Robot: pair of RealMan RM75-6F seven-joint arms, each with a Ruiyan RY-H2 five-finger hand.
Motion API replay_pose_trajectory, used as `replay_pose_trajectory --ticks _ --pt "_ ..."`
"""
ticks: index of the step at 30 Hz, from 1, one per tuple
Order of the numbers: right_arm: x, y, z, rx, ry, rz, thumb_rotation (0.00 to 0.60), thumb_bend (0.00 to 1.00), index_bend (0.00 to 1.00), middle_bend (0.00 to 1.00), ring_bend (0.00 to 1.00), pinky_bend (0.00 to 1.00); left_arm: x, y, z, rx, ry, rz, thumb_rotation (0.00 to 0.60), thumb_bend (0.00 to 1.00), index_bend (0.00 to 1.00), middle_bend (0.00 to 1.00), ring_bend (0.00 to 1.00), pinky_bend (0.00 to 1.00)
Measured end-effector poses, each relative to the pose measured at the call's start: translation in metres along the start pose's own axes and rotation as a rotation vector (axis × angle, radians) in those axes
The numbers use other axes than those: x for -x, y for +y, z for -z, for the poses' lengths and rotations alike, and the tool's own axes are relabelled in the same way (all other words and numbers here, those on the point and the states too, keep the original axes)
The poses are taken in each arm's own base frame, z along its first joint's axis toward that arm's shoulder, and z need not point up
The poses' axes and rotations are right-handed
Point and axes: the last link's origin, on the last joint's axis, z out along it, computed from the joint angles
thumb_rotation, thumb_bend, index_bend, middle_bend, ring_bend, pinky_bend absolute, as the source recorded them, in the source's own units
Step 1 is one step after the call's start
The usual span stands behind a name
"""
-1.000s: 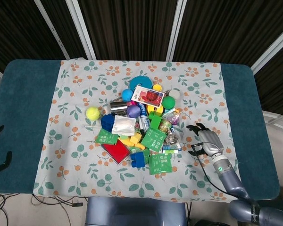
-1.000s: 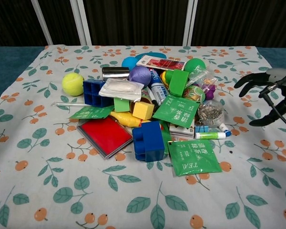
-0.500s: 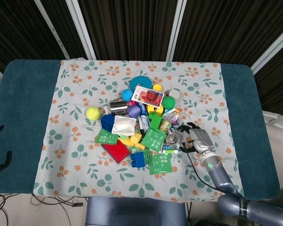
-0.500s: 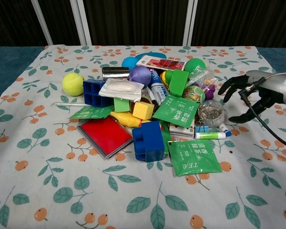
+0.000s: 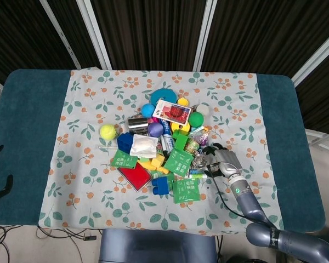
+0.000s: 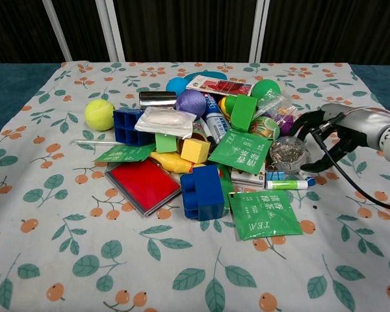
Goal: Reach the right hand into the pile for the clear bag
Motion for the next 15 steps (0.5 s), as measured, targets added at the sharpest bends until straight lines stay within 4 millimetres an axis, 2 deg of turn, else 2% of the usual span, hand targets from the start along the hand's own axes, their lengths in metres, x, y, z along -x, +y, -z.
replay_pose_trajectory --ticks 5,15 --pt "0.0029 -0.0027 -0.0036 -0.002 0.001 -0.008 0.600 0.30 0.40 0.40 0.17 0.22 -0.0004 0.0000 -0.0004 0.000 0.004 -0.001 0.600 0.45 0.06 0.00 0.00 0.00" --pt "0.0070 -0.0102 -0.0081 -0.020 0.011 -0.019 0.600 0.33 0.45 0.44 0.20 0.22 -0.0011 -0.0003 -0.0010 0.000 0.009 -0.002 0.600 0.45 0.06 0.00 0.00 0.00"
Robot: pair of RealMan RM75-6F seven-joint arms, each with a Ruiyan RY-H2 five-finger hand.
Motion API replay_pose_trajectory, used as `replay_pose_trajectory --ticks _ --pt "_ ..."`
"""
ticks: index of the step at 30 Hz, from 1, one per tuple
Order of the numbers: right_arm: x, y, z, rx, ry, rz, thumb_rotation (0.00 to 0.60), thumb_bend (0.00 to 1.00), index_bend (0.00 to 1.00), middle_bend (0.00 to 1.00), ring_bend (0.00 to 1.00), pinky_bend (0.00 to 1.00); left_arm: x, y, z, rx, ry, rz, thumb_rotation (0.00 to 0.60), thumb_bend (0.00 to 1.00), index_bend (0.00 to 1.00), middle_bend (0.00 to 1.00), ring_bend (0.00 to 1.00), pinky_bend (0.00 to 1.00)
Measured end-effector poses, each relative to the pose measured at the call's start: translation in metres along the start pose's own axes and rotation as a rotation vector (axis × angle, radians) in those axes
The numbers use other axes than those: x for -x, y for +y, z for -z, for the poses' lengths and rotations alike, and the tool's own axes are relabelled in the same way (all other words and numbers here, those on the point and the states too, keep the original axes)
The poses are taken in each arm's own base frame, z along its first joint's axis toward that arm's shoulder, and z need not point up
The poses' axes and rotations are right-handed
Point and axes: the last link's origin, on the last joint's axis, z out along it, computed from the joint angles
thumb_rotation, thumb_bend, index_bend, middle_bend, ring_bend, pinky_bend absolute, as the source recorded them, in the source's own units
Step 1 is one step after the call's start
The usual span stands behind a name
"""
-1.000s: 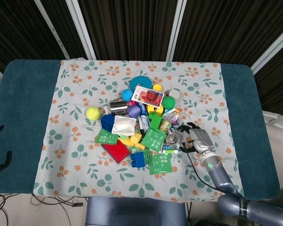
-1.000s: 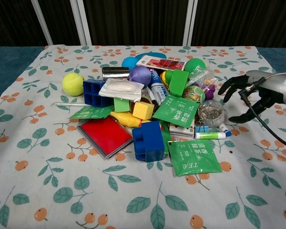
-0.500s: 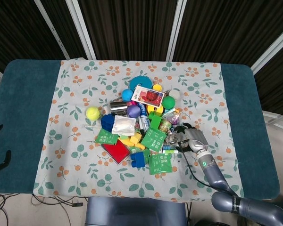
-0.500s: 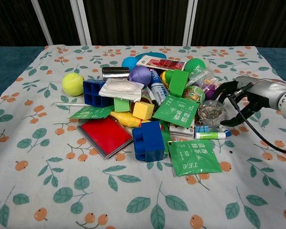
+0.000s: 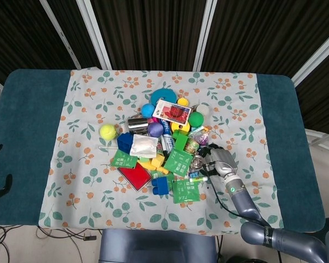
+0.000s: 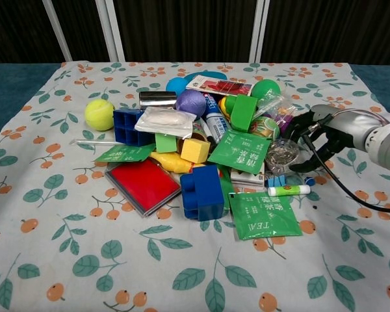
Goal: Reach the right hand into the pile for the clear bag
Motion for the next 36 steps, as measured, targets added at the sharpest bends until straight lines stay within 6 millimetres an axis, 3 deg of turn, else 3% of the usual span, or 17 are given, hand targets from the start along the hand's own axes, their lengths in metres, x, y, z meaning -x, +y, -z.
replay_pose_trajectory --ticks 9,22,36 --pt "-0.015 0.000 0.001 0.000 0.046 -0.057 0.600 0.36 0.46 0.45 0.20 0.22 0.000 -0.001 0.000 -0.002 -0.002 0.001 0.600 0.45 0.06 0.00 0.00 0.00" --pt "-0.071 0.015 0.018 0.007 0.104 -0.148 0.600 0.36 0.47 0.45 0.20 0.22 0.000 0.000 0.001 -0.004 0.000 0.000 0.600 0.45 0.06 0.00 0.00 0.00" --pt "-0.136 0.015 0.053 -0.055 0.147 -0.330 0.600 0.36 0.48 0.45 0.20 0.22 0.000 0.000 0.001 -0.006 0.003 0.000 0.600 0.45 0.06 0.00 0.00 0.00"
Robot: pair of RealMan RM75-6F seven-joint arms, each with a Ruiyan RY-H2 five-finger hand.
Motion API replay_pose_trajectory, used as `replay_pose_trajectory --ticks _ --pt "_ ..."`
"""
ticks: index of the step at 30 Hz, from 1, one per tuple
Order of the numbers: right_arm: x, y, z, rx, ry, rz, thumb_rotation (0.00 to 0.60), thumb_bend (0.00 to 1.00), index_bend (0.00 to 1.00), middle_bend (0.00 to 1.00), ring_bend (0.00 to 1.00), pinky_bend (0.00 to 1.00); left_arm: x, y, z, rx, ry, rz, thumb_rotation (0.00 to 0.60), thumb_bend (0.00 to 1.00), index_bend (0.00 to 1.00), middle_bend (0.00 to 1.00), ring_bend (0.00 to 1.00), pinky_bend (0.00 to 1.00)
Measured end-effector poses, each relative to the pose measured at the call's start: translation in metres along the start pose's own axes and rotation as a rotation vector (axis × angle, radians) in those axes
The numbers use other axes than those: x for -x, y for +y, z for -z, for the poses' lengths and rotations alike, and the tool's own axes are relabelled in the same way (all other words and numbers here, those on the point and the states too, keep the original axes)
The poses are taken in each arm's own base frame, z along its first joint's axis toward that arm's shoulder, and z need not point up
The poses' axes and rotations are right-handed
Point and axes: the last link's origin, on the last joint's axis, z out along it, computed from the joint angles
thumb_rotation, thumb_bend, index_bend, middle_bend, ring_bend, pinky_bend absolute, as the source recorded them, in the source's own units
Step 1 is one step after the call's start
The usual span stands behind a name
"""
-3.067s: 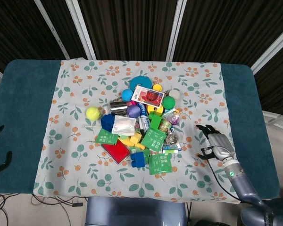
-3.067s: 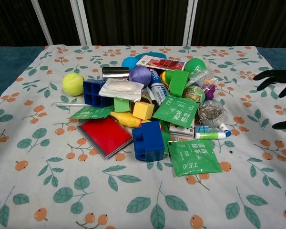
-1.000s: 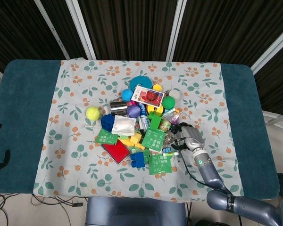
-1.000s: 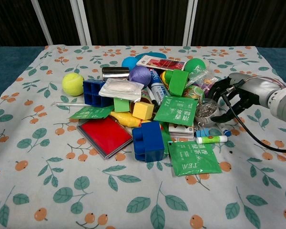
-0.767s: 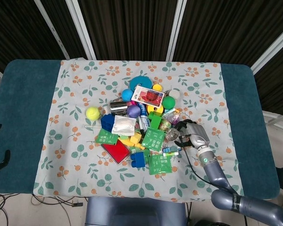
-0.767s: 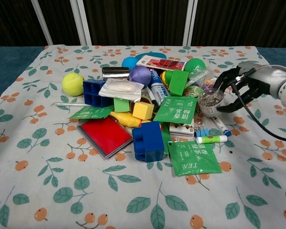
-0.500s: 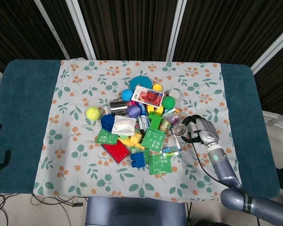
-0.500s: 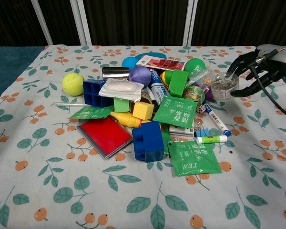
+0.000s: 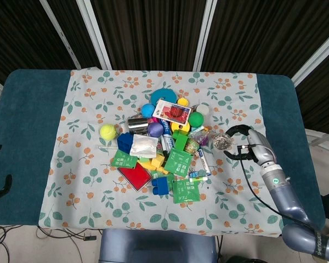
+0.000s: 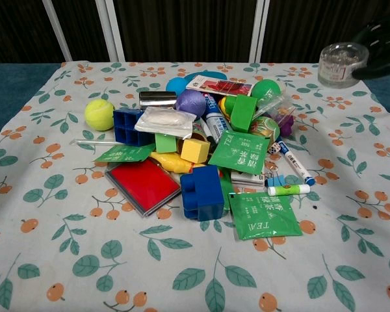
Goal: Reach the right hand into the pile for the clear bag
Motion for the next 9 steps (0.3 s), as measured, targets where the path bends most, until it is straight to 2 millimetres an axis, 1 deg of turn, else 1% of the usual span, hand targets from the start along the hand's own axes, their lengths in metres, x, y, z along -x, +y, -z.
replay_pose_trajectory --ticks 9 --pt "-0.034 -0.009 0.013 -0.041 0.011 -0.206 0.600 0.36 0.48 0.45 0.20 0.22 0.001 0.000 0.000 0.001 -0.003 -0.004 0.600 0.45 0.06 0.00 0.00 0.00"
